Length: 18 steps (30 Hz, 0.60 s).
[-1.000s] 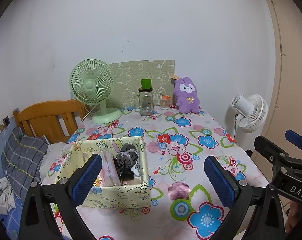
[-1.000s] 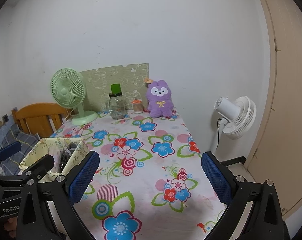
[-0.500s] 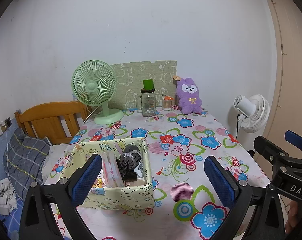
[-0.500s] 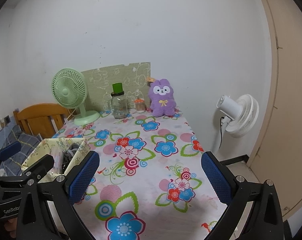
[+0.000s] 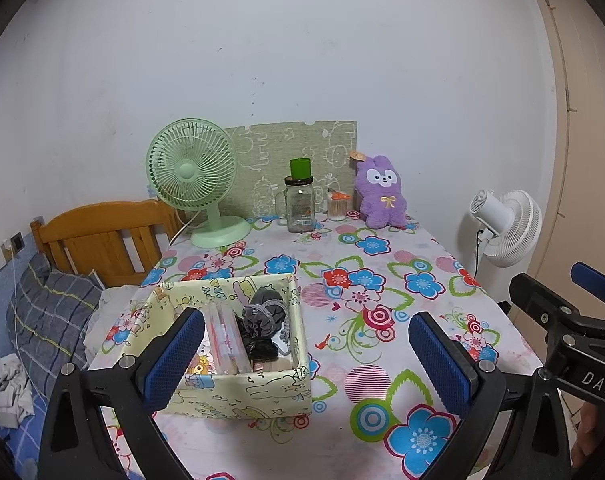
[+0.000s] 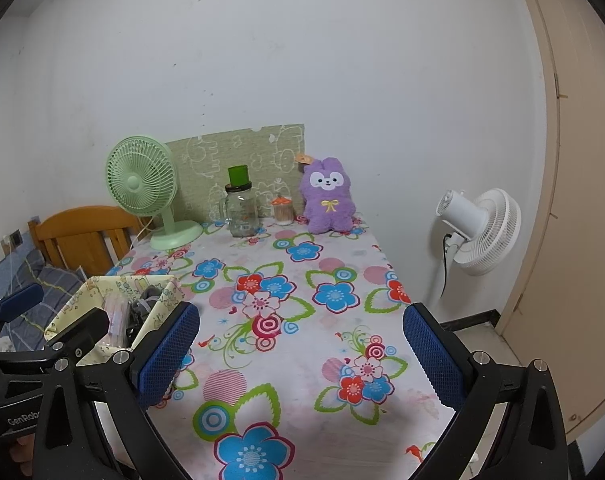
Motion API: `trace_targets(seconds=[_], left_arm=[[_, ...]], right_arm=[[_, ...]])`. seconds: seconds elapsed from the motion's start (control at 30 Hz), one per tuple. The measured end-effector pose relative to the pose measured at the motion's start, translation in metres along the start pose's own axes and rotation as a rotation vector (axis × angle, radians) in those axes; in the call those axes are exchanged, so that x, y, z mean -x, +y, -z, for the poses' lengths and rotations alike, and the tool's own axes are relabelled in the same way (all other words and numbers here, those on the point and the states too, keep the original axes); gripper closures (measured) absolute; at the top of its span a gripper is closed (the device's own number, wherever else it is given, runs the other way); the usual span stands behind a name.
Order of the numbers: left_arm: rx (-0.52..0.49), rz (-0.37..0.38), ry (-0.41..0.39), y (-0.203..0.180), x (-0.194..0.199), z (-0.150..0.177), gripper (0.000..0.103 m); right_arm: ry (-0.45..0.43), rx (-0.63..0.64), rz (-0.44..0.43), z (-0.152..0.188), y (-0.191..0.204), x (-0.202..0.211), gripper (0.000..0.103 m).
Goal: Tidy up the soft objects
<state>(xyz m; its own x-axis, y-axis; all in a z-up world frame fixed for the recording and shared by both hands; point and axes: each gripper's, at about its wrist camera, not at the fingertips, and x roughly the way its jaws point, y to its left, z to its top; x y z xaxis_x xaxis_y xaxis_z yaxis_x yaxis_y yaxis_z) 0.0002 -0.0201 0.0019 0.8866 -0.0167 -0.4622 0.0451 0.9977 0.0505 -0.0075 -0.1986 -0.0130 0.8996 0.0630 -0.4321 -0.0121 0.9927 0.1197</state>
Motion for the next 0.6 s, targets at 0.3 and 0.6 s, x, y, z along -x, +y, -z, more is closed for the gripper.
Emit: trace_targets(seconds=[0.3,0.6], left_arm=[[0.007,-0.004,0.0,0.0022,0.0015,-0.0003,0.0],[0.009,-0.003,0.001,0.0018,0.0006,-0.0002,0.0]], right_arm=[[-0.003,0.002,-0.002,0.0007,0.0011,0.0017,0.0],[-0.004,0.003,-0.002,0.0007,0.0011,0.0019,0.0]])
